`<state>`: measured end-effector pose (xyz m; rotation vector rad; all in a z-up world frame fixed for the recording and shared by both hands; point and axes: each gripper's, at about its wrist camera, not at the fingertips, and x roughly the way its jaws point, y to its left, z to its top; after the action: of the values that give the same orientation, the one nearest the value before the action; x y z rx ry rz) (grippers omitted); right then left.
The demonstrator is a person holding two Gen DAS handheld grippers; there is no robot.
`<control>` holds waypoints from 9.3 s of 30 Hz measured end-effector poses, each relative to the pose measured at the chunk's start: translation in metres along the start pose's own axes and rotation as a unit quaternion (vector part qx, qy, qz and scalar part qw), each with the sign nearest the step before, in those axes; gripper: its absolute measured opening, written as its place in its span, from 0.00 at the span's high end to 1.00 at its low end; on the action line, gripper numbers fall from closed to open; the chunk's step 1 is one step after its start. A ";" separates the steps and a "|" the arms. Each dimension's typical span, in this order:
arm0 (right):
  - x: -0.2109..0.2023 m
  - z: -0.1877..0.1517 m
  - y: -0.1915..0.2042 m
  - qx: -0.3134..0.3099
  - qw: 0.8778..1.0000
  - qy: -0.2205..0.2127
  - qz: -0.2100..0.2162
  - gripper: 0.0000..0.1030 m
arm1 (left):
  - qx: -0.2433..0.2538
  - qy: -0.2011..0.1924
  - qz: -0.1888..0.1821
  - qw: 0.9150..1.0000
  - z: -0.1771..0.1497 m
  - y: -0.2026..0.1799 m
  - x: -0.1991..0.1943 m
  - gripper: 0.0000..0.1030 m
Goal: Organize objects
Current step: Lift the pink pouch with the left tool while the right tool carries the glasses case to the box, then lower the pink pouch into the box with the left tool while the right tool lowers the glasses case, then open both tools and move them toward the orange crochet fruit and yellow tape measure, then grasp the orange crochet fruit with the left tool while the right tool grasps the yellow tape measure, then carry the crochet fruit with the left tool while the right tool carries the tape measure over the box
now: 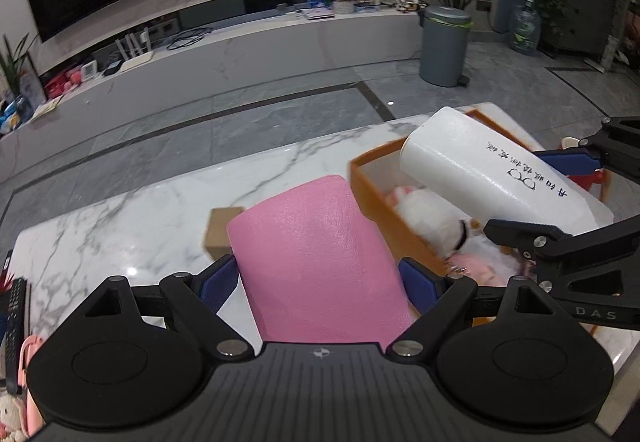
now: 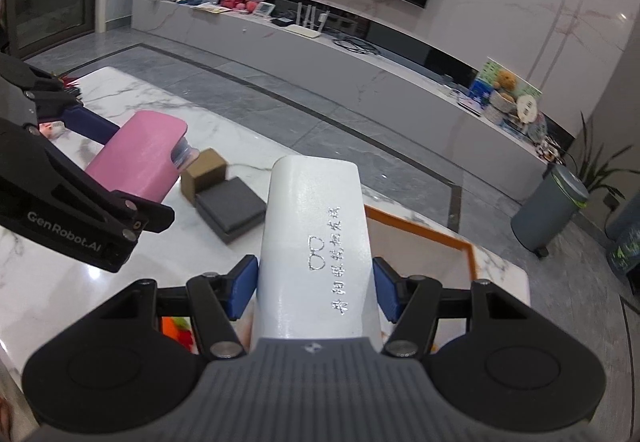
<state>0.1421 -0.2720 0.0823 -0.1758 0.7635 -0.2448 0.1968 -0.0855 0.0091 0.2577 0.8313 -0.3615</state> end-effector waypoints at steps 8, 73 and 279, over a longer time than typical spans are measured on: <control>0.011 -0.032 -0.036 0.032 0.999 0.019 -0.013 0.39 | 0.034 0.001 -0.018 0.999 0.011 -0.041 0.018 0.03; 0.079 -0.134 -0.066 0.071 0.988 0.130 0.053 0.36 | 0.100 0.159 -0.089 0.978 -0.017 -0.150 0.102 0.00; -0.033 -0.115 0.099 0.089 0.981 -0.171 -0.029 0.49 | 0.026 -0.098 -0.144 0.984 -0.081 0.027 -0.016 0.54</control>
<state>0.0540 -0.1753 -0.0013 -0.0672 0.3932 -0.3262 0.1438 -0.0281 -0.0291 0.1465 0.6661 -0.6701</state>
